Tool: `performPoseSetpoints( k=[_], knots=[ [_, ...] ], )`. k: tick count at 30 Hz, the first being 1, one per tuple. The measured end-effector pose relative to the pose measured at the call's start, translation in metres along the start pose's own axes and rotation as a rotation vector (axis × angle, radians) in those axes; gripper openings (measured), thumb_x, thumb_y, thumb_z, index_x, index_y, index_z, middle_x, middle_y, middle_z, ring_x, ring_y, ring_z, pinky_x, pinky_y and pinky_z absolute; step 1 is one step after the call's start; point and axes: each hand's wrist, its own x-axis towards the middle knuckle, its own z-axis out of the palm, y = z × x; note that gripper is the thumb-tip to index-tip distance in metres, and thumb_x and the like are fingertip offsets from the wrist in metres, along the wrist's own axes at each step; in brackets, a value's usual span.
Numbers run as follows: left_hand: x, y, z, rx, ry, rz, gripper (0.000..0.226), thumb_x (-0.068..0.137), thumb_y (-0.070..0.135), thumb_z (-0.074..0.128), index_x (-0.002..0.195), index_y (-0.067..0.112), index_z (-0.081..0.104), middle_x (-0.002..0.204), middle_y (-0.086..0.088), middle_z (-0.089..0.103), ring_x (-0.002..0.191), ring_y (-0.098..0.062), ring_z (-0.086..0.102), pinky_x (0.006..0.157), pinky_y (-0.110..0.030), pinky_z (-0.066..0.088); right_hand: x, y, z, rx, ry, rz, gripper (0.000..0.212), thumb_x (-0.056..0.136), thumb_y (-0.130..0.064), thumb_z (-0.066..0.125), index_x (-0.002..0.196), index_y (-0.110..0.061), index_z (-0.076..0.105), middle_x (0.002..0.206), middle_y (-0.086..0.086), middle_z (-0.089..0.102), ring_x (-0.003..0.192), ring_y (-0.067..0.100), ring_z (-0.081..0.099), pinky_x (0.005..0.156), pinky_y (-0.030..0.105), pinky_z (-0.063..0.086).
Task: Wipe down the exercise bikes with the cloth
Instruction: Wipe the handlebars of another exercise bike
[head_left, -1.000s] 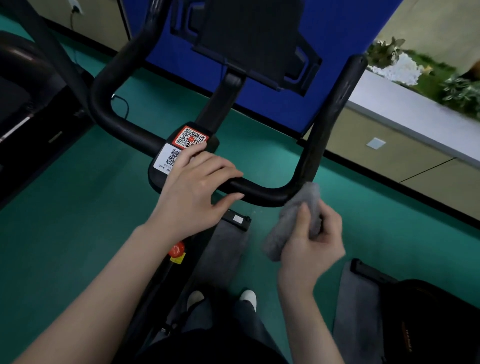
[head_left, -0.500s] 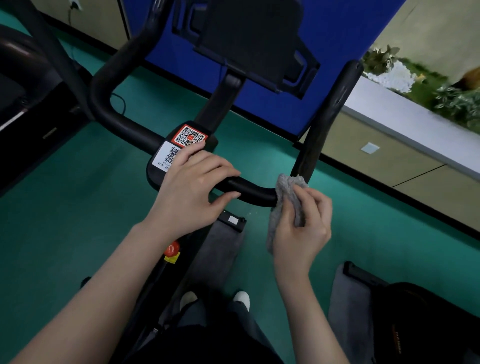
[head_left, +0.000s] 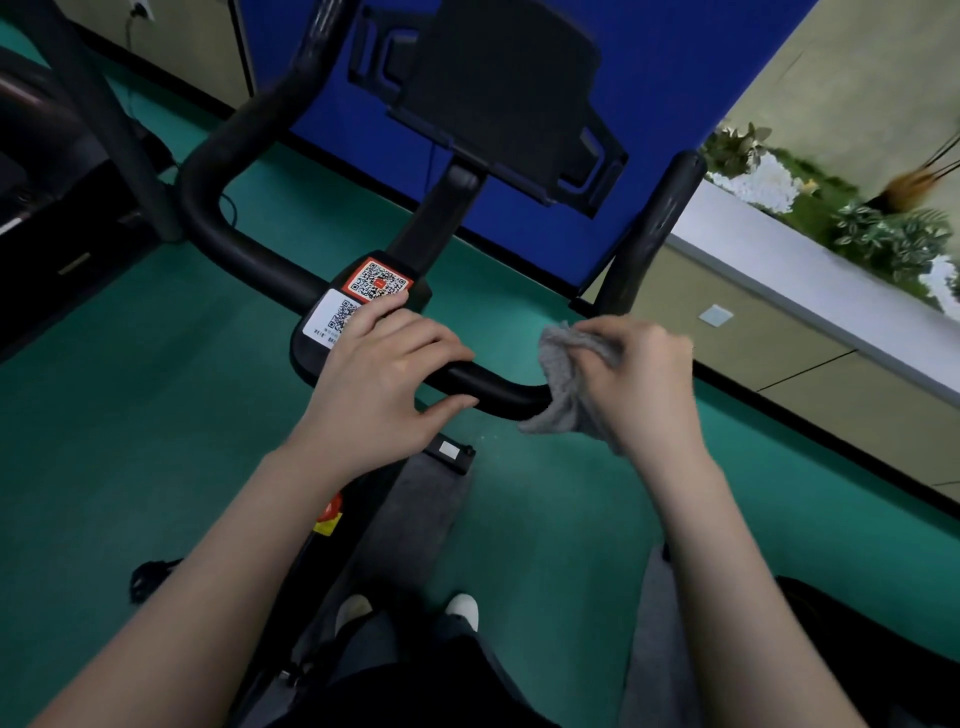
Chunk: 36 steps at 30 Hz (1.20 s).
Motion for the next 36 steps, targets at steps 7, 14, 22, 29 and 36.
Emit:
performPoseSetpoints(
  k=[7,14,22,29,36],
  knots=[
    [0.0,-0.001,0.0,-0.005,0.012,0.002,0.032,0.077,0.047,0.069,0.098,0.023,0.07,0.095,0.012,0.065,0.092,-0.013,0.061,0.111,-0.03,0.023,0.033,-0.029,0.018,-0.082,-0.458,-0.076,0.008,0.076,-0.015,0.069,0.078,-0.022,0.066,0.083,0.002,0.064,0.085,0.02,0.06,0.072,0.029,0.047],
    [-0.001,-0.002,-0.001,-0.022,0.001,0.0,0.033,0.078,0.047,0.067,0.1,0.022,0.07,0.096,0.012,0.065,0.092,-0.013,0.061,0.112,-0.03,0.023,0.045,-0.022,-0.002,-0.279,-0.569,-0.154,0.008,0.077,-0.012,0.069,0.081,-0.019,0.068,0.087,0.005,0.067,0.088,0.02,0.06,0.07,0.024,0.041],
    [-0.001,-0.002,0.0,-0.028,0.01,-0.01,0.033,0.077,0.047,0.069,0.099,0.023,0.071,0.095,0.012,0.066,0.092,-0.011,0.061,0.113,-0.029,0.023,0.031,-0.007,-0.04,-0.032,-0.325,-0.065,0.009,0.076,-0.022,0.076,0.076,-0.023,0.067,0.076,-0.009,0.065,0.077,0.01,0.058,0.067,0.017,0.033],
    [-0.001,-0.001,0.001,-0.022,-0.004,-0.019,0.033,0.077,0.047,0.067,0.1,0.024,0.07,0.097,0.013,0.066,0.093,-0.01,0.06,0.113,-0.032,0.025,0.031,0.001,-0.056,0.187,0.101,-0.122,0.017,0.078,-0.014,0.072,0.078,-0.028,0.063,0.074,-0.017,0.063,0.069,-0.004,0.056,0.064,0.006,0.038],
    [0.0,0.0,0.001,-0.011,-0.014,-0.022,0.035,0.078,0.048,0.067,0.102,0.023,0.071,0.098,0.012,0.066,0.094,-0.011,0.06,0.113,-0.034,0.025,-0.016,0.008,0.013,0.296,0.046,-0.077,0.018,0.077,-0.007,0.072,0.083,-0.024,0.067,0.082,-0.002,0.065,0.076,0.005,0.059,0.07,0.006,0.04]
  ],
)
